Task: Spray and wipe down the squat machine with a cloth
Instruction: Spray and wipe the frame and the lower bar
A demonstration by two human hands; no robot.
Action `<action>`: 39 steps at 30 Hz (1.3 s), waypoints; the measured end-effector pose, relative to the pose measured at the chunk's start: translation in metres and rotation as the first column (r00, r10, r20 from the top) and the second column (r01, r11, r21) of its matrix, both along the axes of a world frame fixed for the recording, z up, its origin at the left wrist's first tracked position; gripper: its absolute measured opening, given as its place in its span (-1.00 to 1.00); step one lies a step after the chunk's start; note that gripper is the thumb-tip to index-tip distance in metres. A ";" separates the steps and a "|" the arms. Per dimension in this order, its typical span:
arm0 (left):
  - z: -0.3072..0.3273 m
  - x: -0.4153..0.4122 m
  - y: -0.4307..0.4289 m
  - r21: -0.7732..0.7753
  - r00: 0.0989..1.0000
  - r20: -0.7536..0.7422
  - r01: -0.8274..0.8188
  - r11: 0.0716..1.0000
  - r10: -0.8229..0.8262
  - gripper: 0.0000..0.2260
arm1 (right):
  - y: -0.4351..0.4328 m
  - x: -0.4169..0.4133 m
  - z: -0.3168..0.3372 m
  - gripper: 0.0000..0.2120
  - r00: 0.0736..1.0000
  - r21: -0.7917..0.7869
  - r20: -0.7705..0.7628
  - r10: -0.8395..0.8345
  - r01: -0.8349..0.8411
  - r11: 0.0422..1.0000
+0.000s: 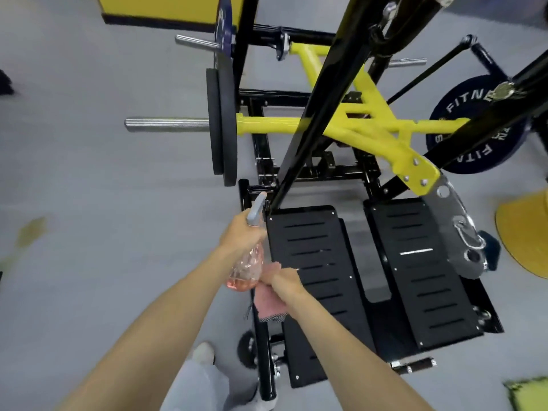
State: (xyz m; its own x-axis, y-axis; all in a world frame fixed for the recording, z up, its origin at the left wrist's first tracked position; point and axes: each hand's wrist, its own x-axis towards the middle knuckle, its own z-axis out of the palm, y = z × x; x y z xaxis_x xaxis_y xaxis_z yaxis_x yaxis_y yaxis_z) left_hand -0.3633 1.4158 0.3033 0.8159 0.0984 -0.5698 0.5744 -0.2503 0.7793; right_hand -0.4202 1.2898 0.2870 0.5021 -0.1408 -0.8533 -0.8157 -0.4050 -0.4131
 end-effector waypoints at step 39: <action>-0.323 0.251 0.042 0.145 0.921 -0.313 0.288 0.946 -0.233 -0.74 | 0.093 0.180 -0.275 -0.39 0.989 0.148 -0.111 -0.101 0.117 0.982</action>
State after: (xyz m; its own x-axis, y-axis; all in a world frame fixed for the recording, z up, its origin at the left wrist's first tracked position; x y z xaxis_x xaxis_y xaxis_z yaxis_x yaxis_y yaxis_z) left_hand -0.1122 1.4582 -0.0194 0.6303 0.0309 -0.7757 0.6612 -0.5450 0.5156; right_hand -0.2402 1.3828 0.0123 0.3999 -0.0534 -0.9150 -0.8925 -0.2498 -0.3755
